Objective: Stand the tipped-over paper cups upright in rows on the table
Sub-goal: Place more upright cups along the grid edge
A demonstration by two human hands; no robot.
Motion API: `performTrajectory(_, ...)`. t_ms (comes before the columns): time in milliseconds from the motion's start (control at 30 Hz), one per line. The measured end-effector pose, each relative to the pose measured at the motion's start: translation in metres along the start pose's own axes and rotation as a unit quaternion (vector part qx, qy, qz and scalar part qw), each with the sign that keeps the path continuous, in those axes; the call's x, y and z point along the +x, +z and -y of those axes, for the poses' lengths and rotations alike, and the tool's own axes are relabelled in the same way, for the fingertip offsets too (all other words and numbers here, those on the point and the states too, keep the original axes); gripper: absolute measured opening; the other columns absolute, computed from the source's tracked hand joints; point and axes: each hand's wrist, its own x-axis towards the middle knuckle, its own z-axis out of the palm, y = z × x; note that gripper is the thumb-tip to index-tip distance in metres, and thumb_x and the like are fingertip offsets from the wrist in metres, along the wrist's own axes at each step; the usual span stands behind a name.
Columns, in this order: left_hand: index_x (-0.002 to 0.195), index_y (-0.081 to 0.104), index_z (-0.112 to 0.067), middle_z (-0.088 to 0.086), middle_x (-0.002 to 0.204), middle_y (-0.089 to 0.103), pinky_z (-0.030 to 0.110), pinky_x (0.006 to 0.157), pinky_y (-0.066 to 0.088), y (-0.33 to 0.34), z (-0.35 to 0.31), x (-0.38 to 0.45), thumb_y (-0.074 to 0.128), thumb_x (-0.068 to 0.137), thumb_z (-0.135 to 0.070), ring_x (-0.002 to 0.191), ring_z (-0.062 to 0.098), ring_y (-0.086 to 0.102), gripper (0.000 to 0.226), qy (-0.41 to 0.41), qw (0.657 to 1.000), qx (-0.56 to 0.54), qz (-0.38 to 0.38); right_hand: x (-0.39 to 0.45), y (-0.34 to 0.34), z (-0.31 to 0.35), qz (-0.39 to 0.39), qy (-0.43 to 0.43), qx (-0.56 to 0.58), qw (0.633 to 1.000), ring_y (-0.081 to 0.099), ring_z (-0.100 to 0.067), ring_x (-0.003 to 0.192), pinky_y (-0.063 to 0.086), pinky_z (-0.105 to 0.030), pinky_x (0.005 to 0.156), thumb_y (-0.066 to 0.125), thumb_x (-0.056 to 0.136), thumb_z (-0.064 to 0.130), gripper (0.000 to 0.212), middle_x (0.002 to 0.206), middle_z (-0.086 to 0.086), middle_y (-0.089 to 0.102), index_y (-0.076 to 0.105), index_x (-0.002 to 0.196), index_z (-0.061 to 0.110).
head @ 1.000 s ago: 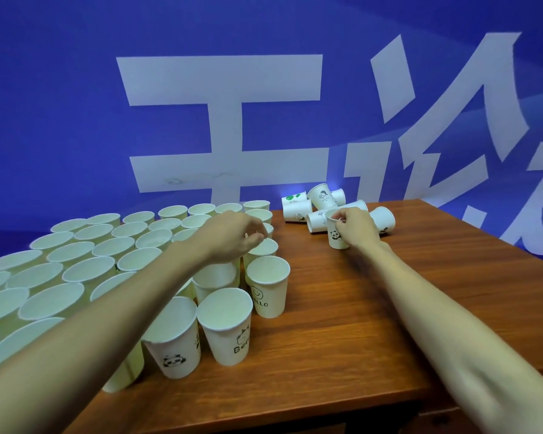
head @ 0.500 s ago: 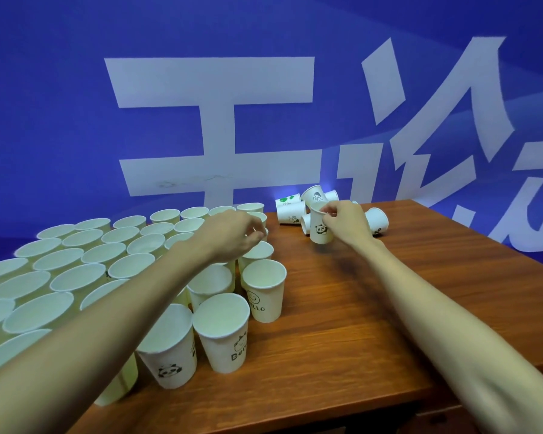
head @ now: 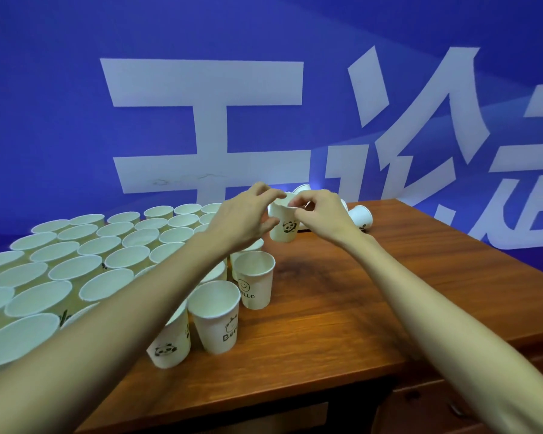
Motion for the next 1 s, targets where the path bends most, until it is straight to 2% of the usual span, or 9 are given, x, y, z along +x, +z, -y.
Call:
performTrajectory(133, 0.125, 0.056, -0.031, -0.006, 0.124, 0.056, 0.03, 0.068, 0.041, -0.007, -0.014, -0.006, 0.054, 0.095, -0.038, 0.104, 0.018, 0.058, 0.031, 0.033, 0.998, 0.05, -0.003, -0.02, -0.003, 0.012, -0.004, -0.018, 0.07, 0.997, 0.05, 0.001, 0.058, 0.036, -0.007, 0.054, 0.063, 0.08, 0.008, 0.013, 0.069, 0.009, 0.06, 0.068, 0.076, 0.019)
performTrajectory(233, 0.116, 0.064, -0.033, -0.004, 0.107, 0.069, 0.032, 0.068, 0.045, -0.009, -0.02, -0.016, 0.052, 0.095, -0.044, 0.098, 0.02, 0.059, 0.026, 0.03, 0.996, 0.082, 0.008, -0.032, -0.004, 0.012, -0.002, -0.011, 0.111, 0.994, 0.048, 0.0, 0.052, 0.036, -0.008, 0.051, 0.059, 0.08, 0.003, 0.017, 0.063, 0.019, 0.06, 0.071, 0.083, 0.015)
performTrajectory(367, 0.113, 0.067, -0.032, -0.002, 0.103, 0.071, 0.035, 0.07, 0.048, -0.017, -0.026, -0.027, 0.052, 0.096, -0.04, 0.093, 0.021, 0.061, 0.025, 0.032, 0.999, 0.041, 0.006, -0.045, -0.001, 0.014, -0.04, -0.028, 0.147, 0.988, 0.051, -0.009, 0.061, 0.043, -0.015, 0.058, 0.054, 0.078, 0.008, 0.035, 0.094, 0.016, 0.069, 0.07, 0.104, 0.023)
performTrajectory(533, 0.11, 0.07, -0.028, 0.0, 0.101, 0.072, 0.031, 0.066, 0.042, -0.03, -0.031, -0.029, 0.055, 0.095, -0.036, 0.09, 0.023, 0.061, 0.023, 0.034, 0.999, 0.024, -0.025, -0.047, -0.002, 0.018, -0.105, -0.03, 0.105, 0.989, 0.055, -0.018, 0.064, 0.05, -0.026, 0.066, 0.055, 0.08, 0.009, 0.043, 0.097, -0.008, 0.071, 0.065, 0.117, 0.028)
performTrajectory(600, 0.11, 0.07, -0.029, -0.002, 0.101, 0.072, 0.032, 0.066, 0.046, -0.034, -0.032, -0.032, 0.056, 0.094, -0.037, 0.089, 0.022, 0.062, 0.023, 0.024, 0.999, 0.018, -0.034, -0.046, -0.004, 0.015, -0.122, -0.015, 0.119, 0.985, 0.058, -0.014, 0.065, 0.056, -0.031, 0.071, 0.053, 0.083, 0.007, 0.045, 0.11, 0.006, 0.068, 0.061, 0.124, 0.026)
performTrajectory(667, 0.108, 0.071, -0.028, -0.004, 0.1, 0.073, 0.035, 0.069, 0.051, -0.039, -0.035, -0.038, 0.057, 0.093, -0.037, 0.087, 0.02, 0.062, 0.022, 0.027, 0.999, -0.005, -0.029, -0.043, -0.005, 0.009, -0.124, 0.014, 0.111, 0.986, 0.062, -0.014, 0.066, 0.057, -0.035, 0.071, 0.052, 0.082, 0.012, 0.043, 0.109, 0.017, 0.066, 0.062, 0.12, 0.029)
performTrajectory(800, 0.098, 0.074, -0.022, -0.005, 0.092, 0.073, 0.027, 0.062, 0.043, -0.041, -0.043, -0.055, 0.06, 0.09, -0.035, 0.08, 0.017, 0.062, 0.021, 0.059, 0.998, -0.035, 0.012, -0.044, 0.0, -0.01, -0.021, 0.081, 0.065, 0.994, 0.06, -0.015, 0.061, 0.044, -0.023, 0.05, 0.051, 0.089, 0.017, 0.019, 0.08, 0.009, 0.067, 0.067, 0.096, 0.024)
performTrajectory(867, 0.095, 0.076, -0.021, -0.005, 0.091, 0.074, 0.023, 0.061, 0.042, -0.041, -0.045, -0.064, 0.061, 0.088, -0.034, 0.08, 0.016, 0.064, 0.021, 0.068, 0.997, -0.033, 0.031, -0.05, 0.008, -0.021, 0.043, 0.1, 0.037, 0.993, 0.057, -0.016, 0.054, 0.039, -0.02, 0.043, 0.048, 0.092, 0.02, 0.02, 0.075, 0.003, 0.069, 0.067, 0.084, 0.021)
performTrajectory(1000, 0.1, 0.076, -0.022, -0.006, 0.096, 0.074, 0.026, 0.071, 0.05, -0.04, -0.048, -0.08, 0.062, 0.087, -0.033, 0.085, 0.012, 0.066, 0.022, 0.065, 0.99, -0.019, 0.12, -0.062, 0.02, -0.039, 0.082, 0.143, 0.009, 0.986, 0.057, -0.015, 0.049, 0.043, -0.027, 0.055, 0.039, 0.095, 0.032, 0.037, 0.062, -0.001, 0.069, 0.068, 0.079, 0.017)
